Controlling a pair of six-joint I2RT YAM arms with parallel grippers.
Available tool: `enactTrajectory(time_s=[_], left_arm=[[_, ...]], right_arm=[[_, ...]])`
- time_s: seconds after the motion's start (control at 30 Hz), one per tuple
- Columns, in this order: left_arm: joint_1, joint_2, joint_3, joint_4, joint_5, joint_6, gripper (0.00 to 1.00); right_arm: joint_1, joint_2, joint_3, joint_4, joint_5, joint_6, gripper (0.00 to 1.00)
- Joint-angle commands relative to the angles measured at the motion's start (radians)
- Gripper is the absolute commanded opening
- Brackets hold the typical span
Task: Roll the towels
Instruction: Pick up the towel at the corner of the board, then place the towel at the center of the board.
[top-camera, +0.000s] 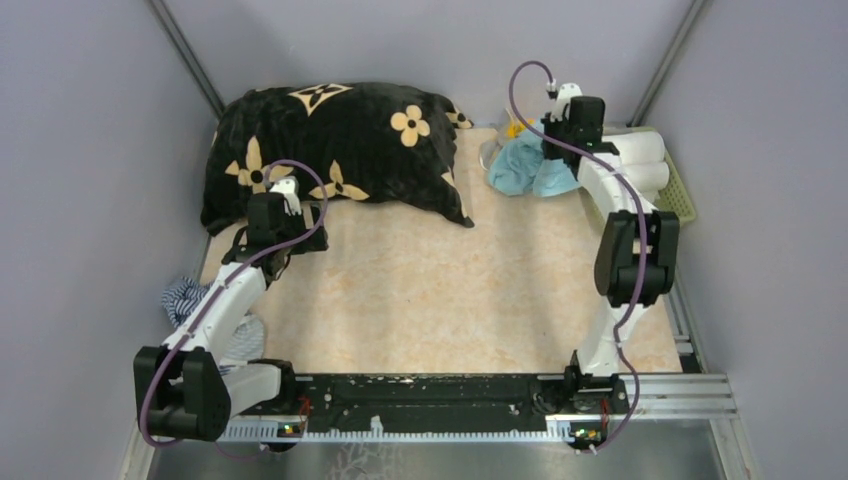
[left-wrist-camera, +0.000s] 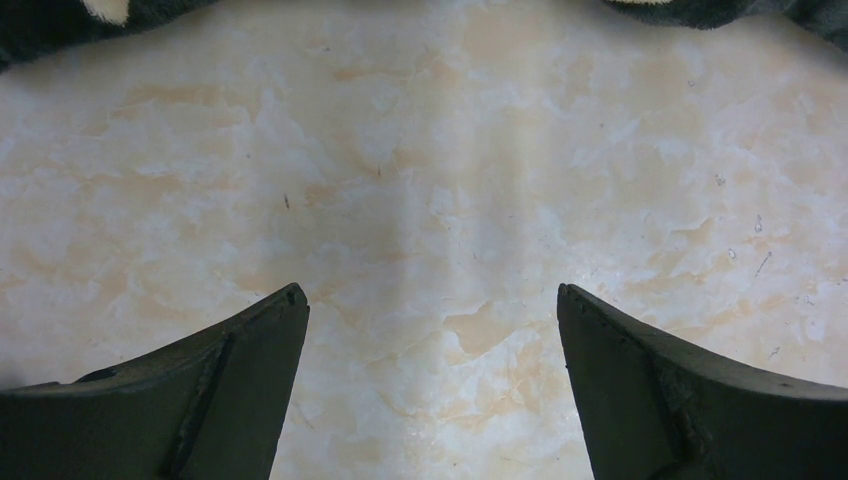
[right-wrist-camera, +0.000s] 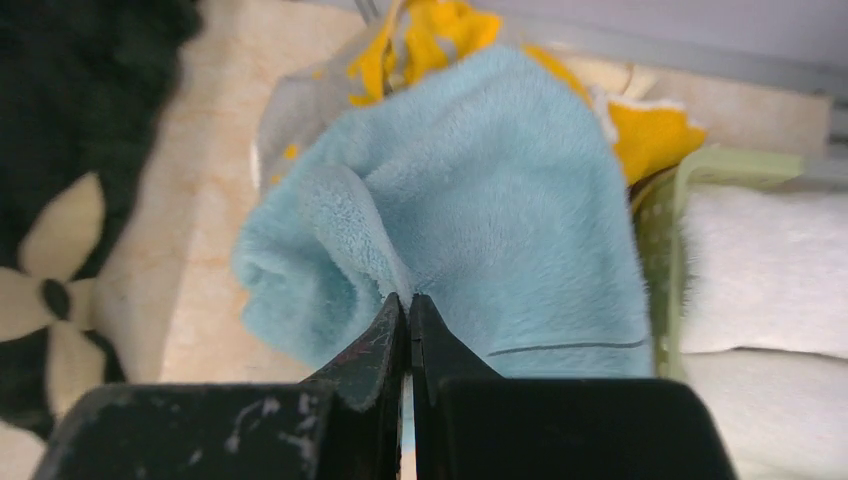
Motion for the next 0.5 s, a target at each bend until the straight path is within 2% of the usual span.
enactTrajectory(time_s=[0.0, 0.27, 0.47], left_arm=[[-0.003, -0.005, 0.022, 0.023, 0.067, 0.007, 0.99], [-0.003, 0.004, 0.035, 0.018, 0.229, 0.000, 0.99], [-0.005, -0.003, 0.055, -0.023, 0.314, -0.036, 0.99]], right_arm=[[0.057, -0.260, 0.003, -0.029, -0.011, -0.056, 0.00], [0.271, -0.534, -0.073, -0.139, 0.025, -0.112, 0.00], [0.481, -0.610, -0.009, -0.190, 0.011, -0.103, 0.00]])
